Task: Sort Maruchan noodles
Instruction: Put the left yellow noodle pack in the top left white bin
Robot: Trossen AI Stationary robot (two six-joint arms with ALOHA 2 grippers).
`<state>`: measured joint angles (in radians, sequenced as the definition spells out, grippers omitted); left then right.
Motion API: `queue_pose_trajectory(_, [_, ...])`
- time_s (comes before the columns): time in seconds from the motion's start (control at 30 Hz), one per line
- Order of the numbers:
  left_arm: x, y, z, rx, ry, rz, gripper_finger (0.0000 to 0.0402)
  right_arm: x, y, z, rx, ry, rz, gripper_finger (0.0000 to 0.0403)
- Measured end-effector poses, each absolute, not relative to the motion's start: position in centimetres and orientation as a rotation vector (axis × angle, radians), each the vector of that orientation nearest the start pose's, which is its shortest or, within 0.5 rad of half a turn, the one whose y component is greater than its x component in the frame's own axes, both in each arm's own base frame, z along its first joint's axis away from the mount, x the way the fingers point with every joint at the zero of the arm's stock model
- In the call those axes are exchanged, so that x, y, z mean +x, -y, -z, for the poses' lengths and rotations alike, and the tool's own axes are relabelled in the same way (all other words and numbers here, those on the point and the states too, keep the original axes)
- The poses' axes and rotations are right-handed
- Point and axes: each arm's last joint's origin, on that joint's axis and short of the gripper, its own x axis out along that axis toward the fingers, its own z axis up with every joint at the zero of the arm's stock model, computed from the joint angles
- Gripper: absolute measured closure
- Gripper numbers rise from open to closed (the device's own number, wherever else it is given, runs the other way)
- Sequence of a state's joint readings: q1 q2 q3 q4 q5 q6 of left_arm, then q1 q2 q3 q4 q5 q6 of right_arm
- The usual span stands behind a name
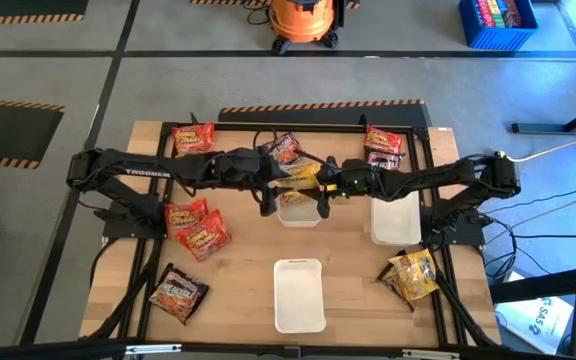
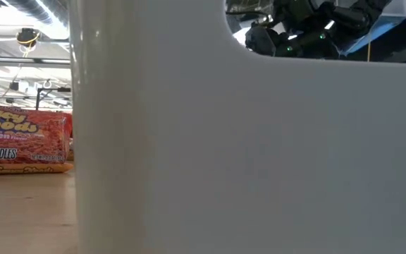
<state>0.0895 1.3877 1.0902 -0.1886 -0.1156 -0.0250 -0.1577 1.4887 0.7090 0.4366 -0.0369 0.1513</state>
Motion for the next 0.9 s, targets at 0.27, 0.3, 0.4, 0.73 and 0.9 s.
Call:
queue_pose_trajectory(0.27, [31.0,-3.7,-31.7,0.049,-0.443,-0.236,0.0169,30.3,4.7,-20.6,0.167,-0.321,0.134,0.0252])
queue_pose_trajectory(0.3, [31.0,-3.8,-31.7,0.073,-0.443,-0.237,0.0169,30.3,4.7,-20.6,0.162,-0.323,0.133,0.0253])
queue_pose_trajectory(0.4, [31.0,-4.0,-31.6,0.073,-0.449,-0.270,0.0168,30.3,4.7,-20.5,0.158,-0.326,0.132,0.0259])
queue_pose_trajectory(0.73, [30.9,-4.9,-31.6,0.012,-0.443,-0.201,0.0168,30.3,4.6,-20.6,0.134,-0.326,0.125,0.0255])
queue_pose_trajectory(0.9, [30.8,-7.2,-30.8,-0.157,-0.472,-0.105,0.0168,30.3,4.6,-20.6,0.130,-0.324,0.117,0.0255])
